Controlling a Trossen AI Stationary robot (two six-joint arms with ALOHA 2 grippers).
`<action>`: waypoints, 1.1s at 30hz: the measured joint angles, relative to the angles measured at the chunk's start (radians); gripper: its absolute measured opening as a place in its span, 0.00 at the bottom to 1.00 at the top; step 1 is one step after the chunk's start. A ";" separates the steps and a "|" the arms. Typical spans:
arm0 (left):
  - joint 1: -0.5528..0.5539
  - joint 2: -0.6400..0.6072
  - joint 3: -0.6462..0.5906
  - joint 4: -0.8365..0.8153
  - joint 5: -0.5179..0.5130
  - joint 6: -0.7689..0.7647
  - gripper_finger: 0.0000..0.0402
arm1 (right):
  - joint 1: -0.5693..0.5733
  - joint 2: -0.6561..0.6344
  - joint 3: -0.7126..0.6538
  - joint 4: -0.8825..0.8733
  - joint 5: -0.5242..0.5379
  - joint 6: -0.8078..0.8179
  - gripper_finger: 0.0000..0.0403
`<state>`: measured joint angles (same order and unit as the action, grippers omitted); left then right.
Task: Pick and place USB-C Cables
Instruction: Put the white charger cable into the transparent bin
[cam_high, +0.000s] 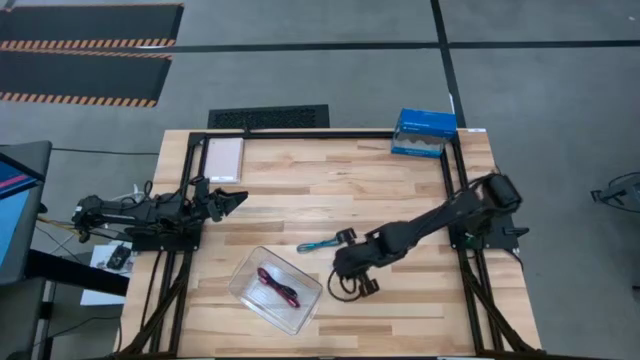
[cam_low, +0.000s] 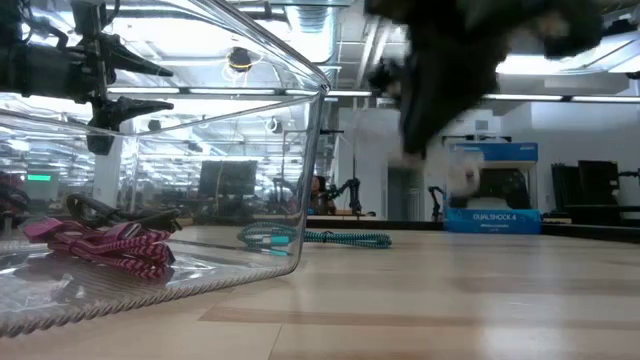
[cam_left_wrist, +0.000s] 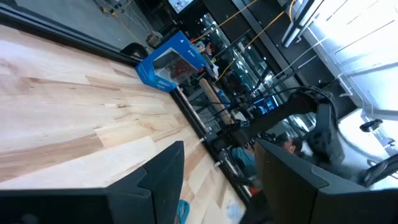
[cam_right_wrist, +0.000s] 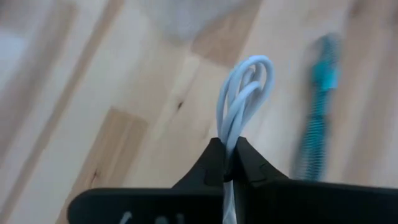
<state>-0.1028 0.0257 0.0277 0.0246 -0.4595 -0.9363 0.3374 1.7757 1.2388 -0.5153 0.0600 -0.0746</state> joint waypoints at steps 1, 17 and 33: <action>0.000 0.000 0.000 0.000 0.000 0.000 0.46 | 0.000 -0.032 0.000 -0.001 0.012 0.000 0.02; 0.000 0.000 0.000 0.000 0.005 -0.011 0.46 | 0.070 -0.646 0.001 -0.152 0.372 0.141 0.03; 0.000 0.000 0.000 0.000 -0.008 -0.011 0.46 | 0.342 -0.906 -0.432 0.196 0.786 0.335 0.02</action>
<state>-0.1032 0.0257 0.0277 0.0250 -0.4679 -0.9470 0.6799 0.8695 0.8070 -0.3197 0.8455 0.2600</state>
